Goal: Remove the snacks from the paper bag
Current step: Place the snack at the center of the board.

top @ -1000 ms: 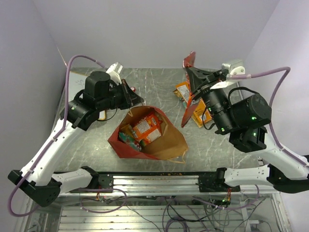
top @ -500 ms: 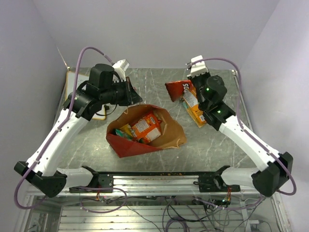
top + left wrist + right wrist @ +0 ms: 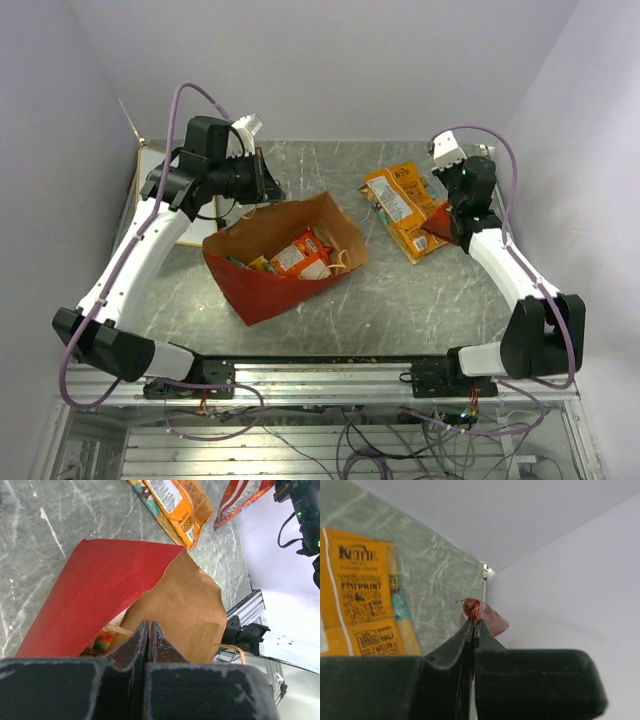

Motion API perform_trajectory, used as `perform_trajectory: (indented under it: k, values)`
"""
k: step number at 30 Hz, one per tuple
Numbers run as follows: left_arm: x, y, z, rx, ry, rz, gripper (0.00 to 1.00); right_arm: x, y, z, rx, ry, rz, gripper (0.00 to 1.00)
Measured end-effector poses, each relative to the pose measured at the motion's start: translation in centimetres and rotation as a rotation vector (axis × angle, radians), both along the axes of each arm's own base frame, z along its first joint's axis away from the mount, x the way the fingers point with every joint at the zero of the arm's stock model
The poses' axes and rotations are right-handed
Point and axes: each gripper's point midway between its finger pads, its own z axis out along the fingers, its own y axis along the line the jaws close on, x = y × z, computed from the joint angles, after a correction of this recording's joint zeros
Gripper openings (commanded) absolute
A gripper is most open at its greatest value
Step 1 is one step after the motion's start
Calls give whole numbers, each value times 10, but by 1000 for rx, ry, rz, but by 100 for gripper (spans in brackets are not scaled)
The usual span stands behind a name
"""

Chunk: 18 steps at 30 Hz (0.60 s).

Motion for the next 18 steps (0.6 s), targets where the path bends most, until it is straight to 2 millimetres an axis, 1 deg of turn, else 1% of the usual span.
perform_trajectory:
  k: [3, 6, 8, 10, 13, 18]
  values:
    - [9, 6, -6, 3, 16, 10, 7, 16, -1, -23, -94, 67, 73, 0]
    - [19, 9, -6, 11, 9, 12, 7, 36, 14, -64, -167, 154, 183, 0]
    - [26, 7, 1, 16, -17, 1, 7, 50, 26, -92, -205, 209, 245, 0]
    - [31, 6, 7, 15, -43, -15, 7, 63, 38, -113, -238, 246, 301, 0]
    - [32, 3, 9, 16, -58, -37, 7, 73, 60, -129, -282, 265, 397, 0]
    - [32, 1, 8, 11, -56, -50, 7, 72, 113, -143, -340, 247, 590, 0]
